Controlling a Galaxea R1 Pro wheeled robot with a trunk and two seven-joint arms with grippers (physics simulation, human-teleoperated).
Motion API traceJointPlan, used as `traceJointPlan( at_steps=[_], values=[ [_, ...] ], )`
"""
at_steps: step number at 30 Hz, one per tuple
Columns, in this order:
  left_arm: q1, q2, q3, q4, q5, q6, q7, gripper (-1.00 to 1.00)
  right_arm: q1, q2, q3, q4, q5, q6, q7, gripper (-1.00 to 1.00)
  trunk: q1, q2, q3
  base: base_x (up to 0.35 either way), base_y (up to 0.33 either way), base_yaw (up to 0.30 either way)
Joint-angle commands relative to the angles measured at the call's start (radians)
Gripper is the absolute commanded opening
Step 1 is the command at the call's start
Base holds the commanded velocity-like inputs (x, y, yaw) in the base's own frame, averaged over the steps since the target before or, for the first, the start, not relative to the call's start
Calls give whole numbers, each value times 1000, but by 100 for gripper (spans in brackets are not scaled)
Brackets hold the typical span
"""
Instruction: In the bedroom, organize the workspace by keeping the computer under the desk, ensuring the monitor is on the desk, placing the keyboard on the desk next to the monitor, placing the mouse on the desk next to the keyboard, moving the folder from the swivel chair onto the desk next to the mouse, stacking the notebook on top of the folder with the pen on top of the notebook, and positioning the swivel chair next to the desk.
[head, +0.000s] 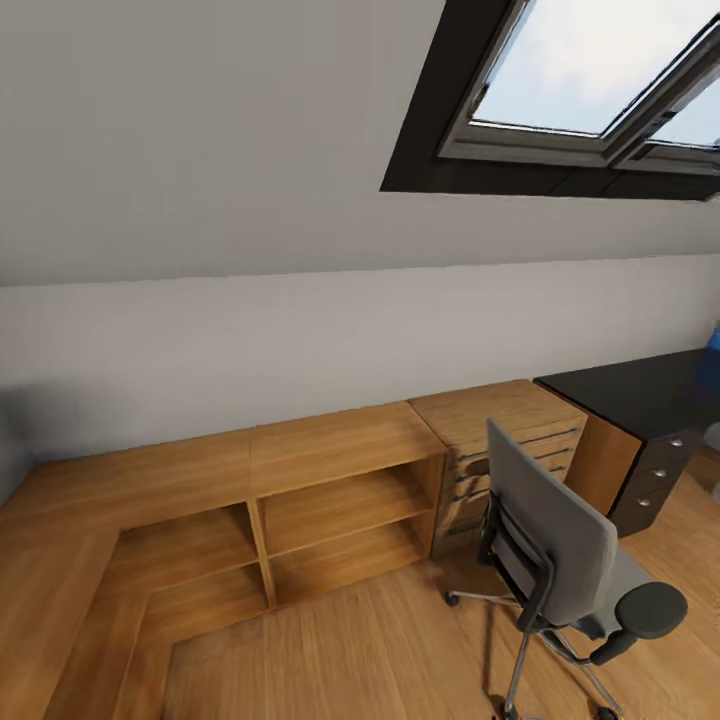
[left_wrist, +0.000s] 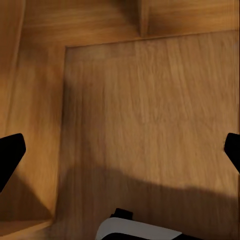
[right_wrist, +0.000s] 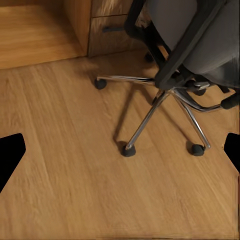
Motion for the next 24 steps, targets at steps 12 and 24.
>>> traceJointPlan(
  at_steps=[12,24],
  values=[
    [0,0,-9,0,4,-3,8,100,-1,1,9,2,-6,-1,-3,100,1,-2,-5,0,0,-293],
    [-1,0,-9,0,4,-2,8,100,-1,-1,9,2,-6,-1,-3,100,1,-2,-16,0,125,-254]
  ],
)
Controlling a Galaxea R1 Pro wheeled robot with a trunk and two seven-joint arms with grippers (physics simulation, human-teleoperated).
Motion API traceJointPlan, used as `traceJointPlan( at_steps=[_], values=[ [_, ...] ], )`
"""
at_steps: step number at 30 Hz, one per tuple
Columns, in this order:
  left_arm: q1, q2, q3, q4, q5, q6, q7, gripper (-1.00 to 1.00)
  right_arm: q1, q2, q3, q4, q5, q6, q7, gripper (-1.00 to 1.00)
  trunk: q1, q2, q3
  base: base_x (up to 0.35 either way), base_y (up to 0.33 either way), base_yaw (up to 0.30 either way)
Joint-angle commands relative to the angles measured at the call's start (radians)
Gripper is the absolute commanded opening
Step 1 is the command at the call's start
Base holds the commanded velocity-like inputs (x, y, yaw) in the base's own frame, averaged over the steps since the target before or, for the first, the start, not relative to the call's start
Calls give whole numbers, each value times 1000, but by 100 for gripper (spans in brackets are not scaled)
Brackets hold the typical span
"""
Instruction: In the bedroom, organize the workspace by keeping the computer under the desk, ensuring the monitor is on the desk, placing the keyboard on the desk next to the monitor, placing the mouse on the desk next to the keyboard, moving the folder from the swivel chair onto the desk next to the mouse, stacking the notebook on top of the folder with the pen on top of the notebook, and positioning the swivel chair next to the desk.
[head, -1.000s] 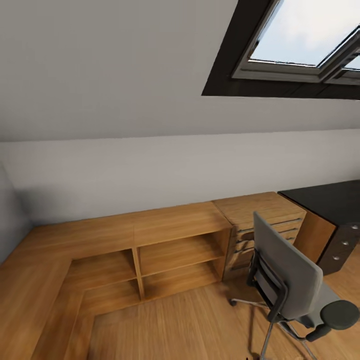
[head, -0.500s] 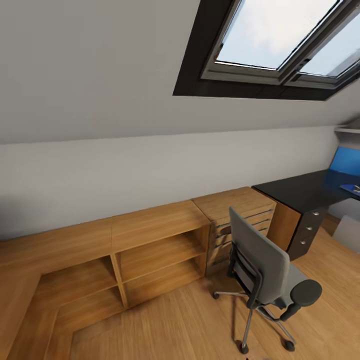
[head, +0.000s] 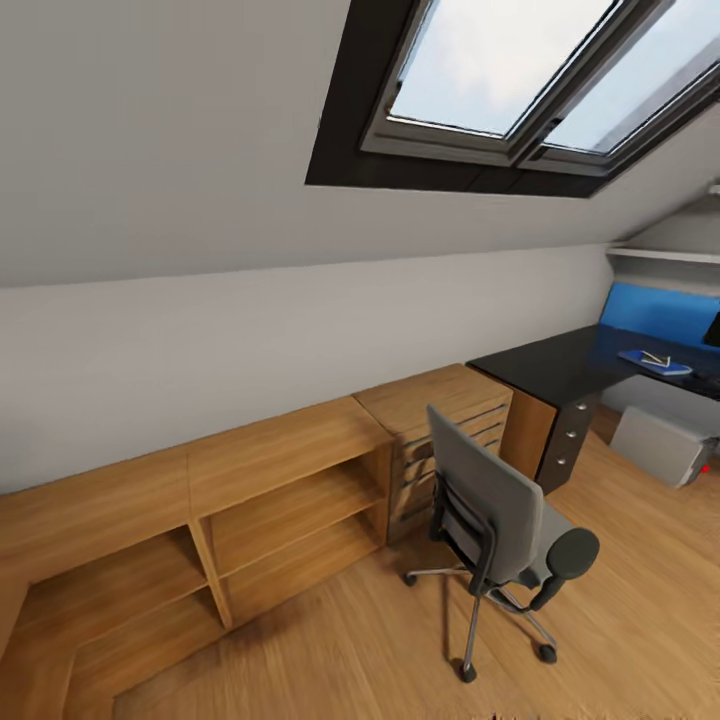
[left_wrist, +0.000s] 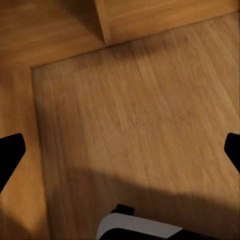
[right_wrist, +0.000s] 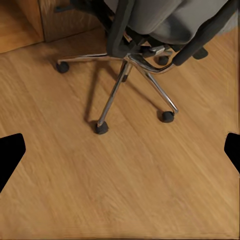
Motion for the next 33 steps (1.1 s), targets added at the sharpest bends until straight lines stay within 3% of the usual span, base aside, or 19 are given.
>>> traceJointPlan(
  at_steps=[1,15,33],
  values=[
    [-1,1,-9,0,3,-2,8,100,-1,0,9,1,-6,-3,-3,100,1,-2,-3,0,164,-247],
    [-1,1,-9,0,3,-1,8,100,-1,0,9,1,-6,-3,-3,100,1,-2,-10,11,14,-269],
    [-1,1,-10,0,3,-1,8,100,-1,0,9,0,-7,-4,-3,100,1,-2,-11,290,76,-274]
  ],
)
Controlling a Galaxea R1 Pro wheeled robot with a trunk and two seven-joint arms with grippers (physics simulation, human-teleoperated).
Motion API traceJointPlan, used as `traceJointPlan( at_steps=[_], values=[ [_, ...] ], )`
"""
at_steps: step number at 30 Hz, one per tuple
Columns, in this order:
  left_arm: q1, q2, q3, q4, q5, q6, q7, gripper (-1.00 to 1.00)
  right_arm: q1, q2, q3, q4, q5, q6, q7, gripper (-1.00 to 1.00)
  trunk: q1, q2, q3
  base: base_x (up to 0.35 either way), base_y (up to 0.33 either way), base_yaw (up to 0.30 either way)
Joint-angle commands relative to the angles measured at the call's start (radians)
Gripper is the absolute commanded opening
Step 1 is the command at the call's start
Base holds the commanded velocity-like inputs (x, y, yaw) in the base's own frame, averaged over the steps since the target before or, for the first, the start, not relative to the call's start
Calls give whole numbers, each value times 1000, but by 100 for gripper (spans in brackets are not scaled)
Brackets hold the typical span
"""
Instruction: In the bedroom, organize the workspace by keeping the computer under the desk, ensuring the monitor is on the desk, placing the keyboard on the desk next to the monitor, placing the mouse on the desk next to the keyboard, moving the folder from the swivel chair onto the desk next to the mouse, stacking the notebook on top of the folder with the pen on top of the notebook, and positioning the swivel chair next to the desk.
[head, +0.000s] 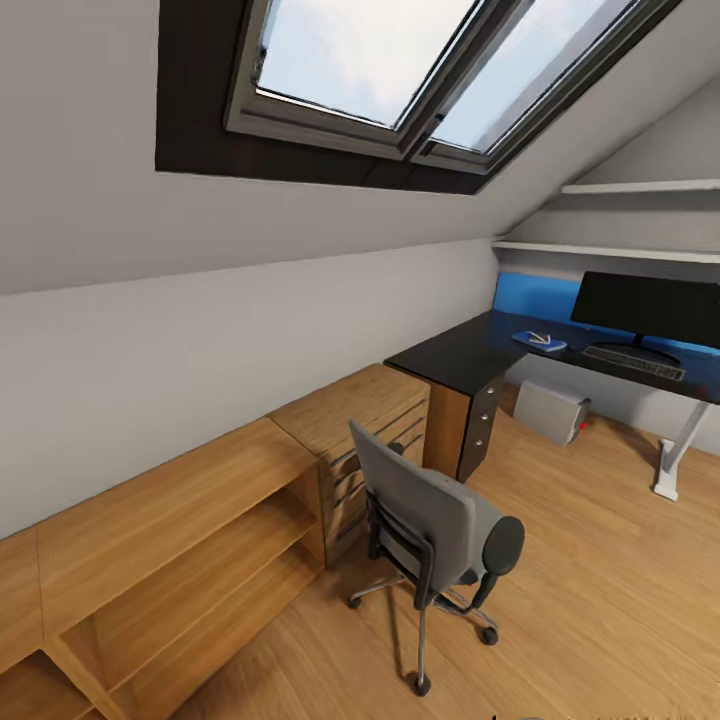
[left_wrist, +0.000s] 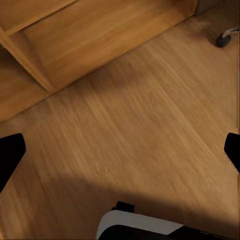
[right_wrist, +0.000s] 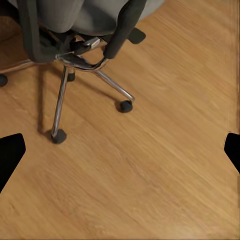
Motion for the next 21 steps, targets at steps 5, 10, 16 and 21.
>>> traceJointPlan(
  at_steps=[5,10,16,21],
  values=[
    [-1,0,-8,0,4,-2,8,100,-1,0,9,1,-6,-3,-3,100,1,-2,-2,59,6,-275],
    [-1,0,-8,0,4,-3,8,100,-1,0,9,1,-7,-3,-3,100,1,-2,-2,13,1,-276],
    [-1,0,-8,0,4,-3,8,100,-1,0,9,1,-7,-3,-3,100,1,-2,-2,2,0,-276],
    [0,1,-8,0,4,-3,8,100,-1,0,9,1,-7,-3,-3,100,1,-2,-2,0,0,-276]
  ],
)
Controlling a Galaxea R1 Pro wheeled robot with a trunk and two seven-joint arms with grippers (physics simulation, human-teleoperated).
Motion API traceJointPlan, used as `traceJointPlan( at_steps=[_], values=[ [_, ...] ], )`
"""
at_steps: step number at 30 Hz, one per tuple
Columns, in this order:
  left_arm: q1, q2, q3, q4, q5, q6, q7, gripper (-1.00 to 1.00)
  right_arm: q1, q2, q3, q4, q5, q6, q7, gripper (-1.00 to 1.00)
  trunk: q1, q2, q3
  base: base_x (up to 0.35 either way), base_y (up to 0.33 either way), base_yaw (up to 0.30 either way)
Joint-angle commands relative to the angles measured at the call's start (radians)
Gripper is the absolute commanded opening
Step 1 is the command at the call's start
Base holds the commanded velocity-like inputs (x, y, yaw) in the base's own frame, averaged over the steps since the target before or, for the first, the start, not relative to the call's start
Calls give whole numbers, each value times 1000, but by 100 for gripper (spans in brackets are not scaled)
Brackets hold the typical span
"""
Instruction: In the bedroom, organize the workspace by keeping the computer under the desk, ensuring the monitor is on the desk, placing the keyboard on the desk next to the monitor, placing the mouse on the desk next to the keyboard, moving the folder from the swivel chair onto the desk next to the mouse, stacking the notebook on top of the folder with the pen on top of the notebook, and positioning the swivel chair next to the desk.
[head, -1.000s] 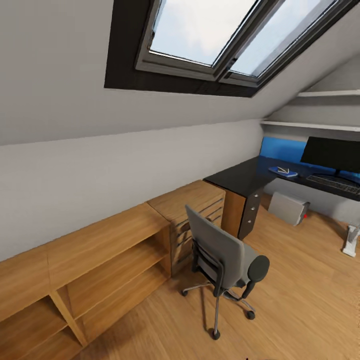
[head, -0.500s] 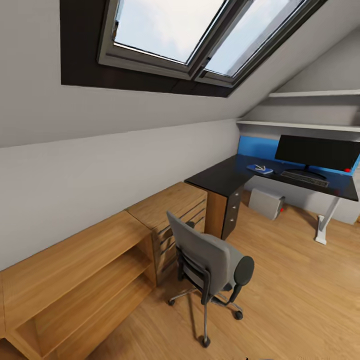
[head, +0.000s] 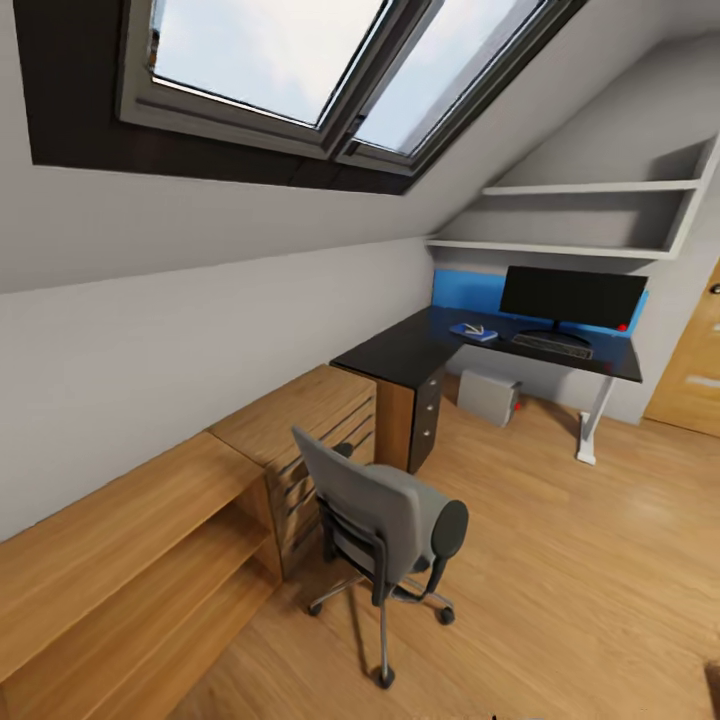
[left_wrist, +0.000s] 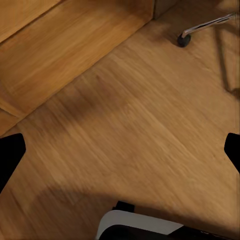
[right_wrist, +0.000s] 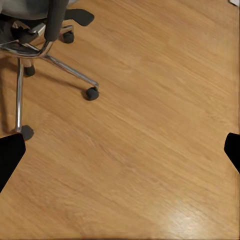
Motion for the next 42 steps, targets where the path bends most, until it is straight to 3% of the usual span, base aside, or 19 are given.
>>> traceJointPlan(
  at_steps=[1,24,42],
  values=[
    [-1,0,-9,0,3,-3,8,100,-1,0,9,1,-7,-3,-3,100,1,-2,-2,0,0,-276],
    [-2,1,-9,0,3,-3,8,100,-1,0,9,1,-6,-3,-3,100,1,-2,-2,0,6,-276],
    [-2,2,-7,0,5,-3,9,100,-1,0,9,1,-6,-3,-3,100,1,-2,-2,0,148,-276]
  ],
)
